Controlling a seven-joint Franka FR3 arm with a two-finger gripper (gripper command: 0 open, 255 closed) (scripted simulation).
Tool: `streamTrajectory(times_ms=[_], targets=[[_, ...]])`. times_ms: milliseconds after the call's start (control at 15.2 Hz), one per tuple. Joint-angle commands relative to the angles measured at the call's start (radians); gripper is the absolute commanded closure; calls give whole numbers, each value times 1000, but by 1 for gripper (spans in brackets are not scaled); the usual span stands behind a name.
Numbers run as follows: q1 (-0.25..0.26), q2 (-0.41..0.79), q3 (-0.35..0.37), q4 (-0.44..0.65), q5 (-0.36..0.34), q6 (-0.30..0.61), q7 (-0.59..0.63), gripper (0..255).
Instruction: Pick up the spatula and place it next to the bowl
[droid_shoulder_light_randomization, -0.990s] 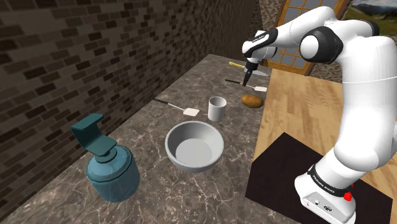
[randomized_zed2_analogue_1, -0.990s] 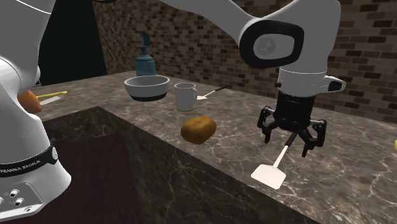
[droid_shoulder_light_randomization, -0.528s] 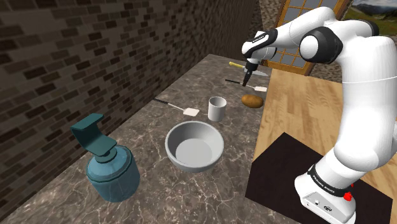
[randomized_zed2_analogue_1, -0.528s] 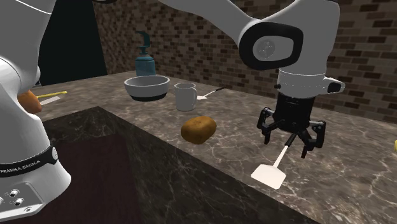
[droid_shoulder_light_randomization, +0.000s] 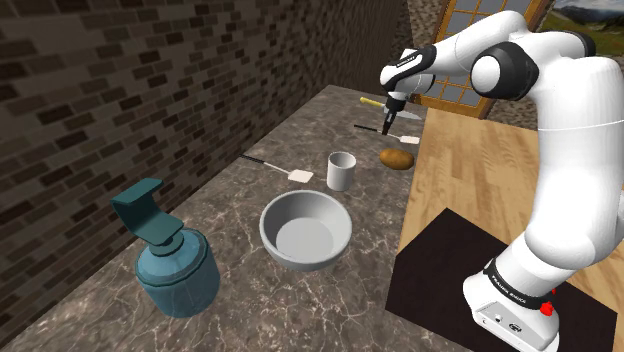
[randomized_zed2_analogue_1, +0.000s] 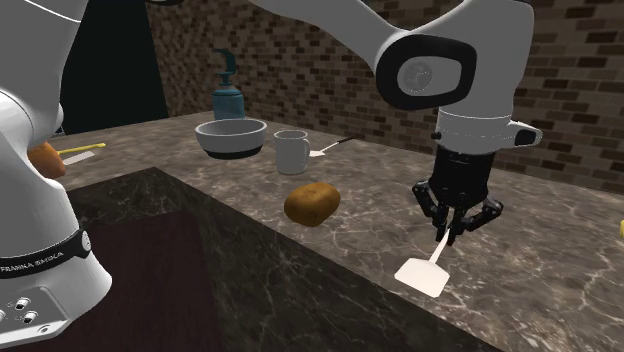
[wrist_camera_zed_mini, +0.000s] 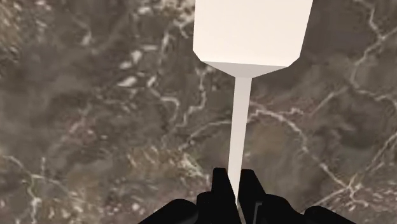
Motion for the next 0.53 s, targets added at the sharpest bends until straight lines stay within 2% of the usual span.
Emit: streamTrajectory(times_ms=[0, 462], targets=[[0, 0, 0, 0, 0, 0, 0, 255], [6, -39, -11, 22, -18, -59, 13, 255]])
